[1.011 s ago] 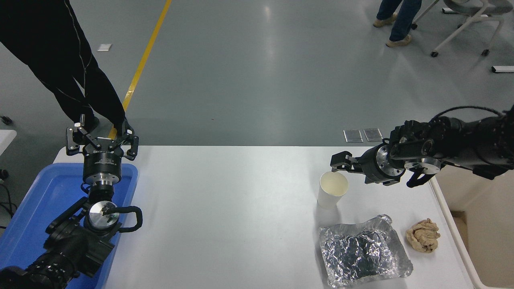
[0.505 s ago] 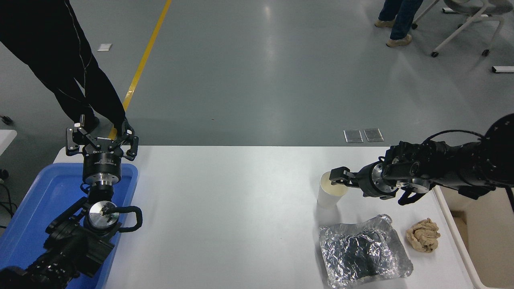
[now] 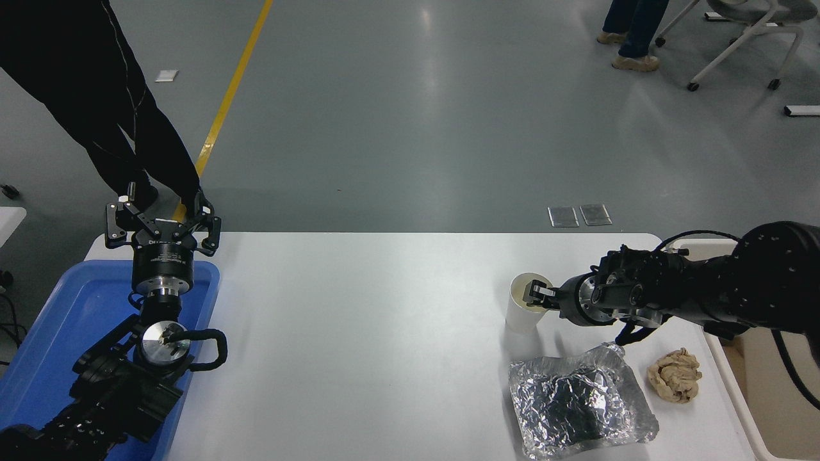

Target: Pick up paper cup place in dustbin

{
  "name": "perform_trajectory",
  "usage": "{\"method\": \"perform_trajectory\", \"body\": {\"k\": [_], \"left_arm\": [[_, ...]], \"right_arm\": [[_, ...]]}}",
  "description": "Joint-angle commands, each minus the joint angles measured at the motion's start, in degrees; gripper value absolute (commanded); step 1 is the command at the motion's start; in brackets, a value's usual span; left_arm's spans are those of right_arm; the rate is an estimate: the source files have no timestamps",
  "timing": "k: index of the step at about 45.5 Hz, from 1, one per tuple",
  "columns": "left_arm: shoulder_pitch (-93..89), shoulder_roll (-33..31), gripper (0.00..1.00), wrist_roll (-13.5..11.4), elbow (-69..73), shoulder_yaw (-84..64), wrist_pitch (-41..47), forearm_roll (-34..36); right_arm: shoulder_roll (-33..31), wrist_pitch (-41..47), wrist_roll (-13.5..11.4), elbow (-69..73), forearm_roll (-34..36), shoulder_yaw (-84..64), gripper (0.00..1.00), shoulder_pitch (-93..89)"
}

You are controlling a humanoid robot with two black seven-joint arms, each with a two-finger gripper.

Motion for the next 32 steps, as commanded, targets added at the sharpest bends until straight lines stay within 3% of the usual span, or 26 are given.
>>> {"method": "perform_trajectory", "body": {"k": [1,13,19,32], "left_arm": [[0.0,0.0,0.99,0.0,-0.03,0.0,0.04,0.0],[0.0,0.0,0.99,0.0,0.06,0.0,-0.05,0.0],[0.0,0.0,0.99,0.0,-0.03,0.0,-0.04,0.0],[0.0,0.0,0.99,0.0,-0.03,0.0,-0.04,0.0]], "right_arm": [[0.13,-0.26,-0.11,0.0,0.48,0.09,0.0,1.19],[-1.27,0.53,0.15,5.35,-0.22,-0.7,0.0,6.1],[-6.37,1.76,0.41,13.79,-1.97,-0.96,0.0,13.66],[-21.57,9.05,0.76,30.66,-13.66,-3.5,0.0,32.29]]}}
